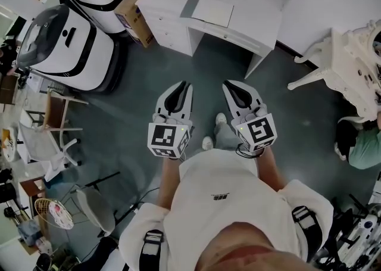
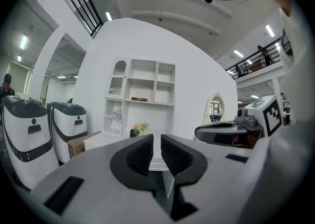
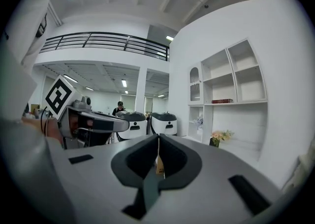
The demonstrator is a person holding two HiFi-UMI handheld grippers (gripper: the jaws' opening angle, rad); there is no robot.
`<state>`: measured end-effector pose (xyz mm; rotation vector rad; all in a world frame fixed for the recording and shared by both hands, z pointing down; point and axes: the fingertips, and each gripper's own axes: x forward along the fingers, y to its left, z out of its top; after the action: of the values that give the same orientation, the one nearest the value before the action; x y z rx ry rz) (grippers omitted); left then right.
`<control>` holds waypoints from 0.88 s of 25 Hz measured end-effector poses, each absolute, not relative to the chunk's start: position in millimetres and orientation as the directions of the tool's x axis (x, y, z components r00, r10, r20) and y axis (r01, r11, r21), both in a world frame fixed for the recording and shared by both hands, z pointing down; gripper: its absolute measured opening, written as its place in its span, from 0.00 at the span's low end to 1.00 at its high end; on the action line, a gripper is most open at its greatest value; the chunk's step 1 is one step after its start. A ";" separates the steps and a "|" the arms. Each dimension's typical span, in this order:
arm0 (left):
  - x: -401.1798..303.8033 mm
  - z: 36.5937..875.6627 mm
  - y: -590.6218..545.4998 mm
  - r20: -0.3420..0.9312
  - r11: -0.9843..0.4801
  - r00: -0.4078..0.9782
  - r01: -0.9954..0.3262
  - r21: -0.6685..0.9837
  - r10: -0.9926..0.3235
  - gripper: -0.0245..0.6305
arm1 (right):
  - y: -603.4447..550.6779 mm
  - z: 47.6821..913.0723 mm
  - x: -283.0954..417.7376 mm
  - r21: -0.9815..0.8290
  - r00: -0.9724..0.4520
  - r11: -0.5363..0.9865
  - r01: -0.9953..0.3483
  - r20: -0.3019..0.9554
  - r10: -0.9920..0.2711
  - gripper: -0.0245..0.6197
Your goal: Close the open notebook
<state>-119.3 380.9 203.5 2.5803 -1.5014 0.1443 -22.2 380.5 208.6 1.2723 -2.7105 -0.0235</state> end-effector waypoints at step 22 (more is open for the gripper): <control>-105.2 221.7 224.3 0.208 -0.450 0.465 -0.885 0.117 -0.860 0.04 | 217.9 222.5 -11.7 0.043 -0.658 0.673 -0.738 0.173 -0.733 0.03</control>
<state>-105.2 224.3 221.7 2.5046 -1.5145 0.1737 -11.7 217.9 222.5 1.2024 -2.7099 0.0460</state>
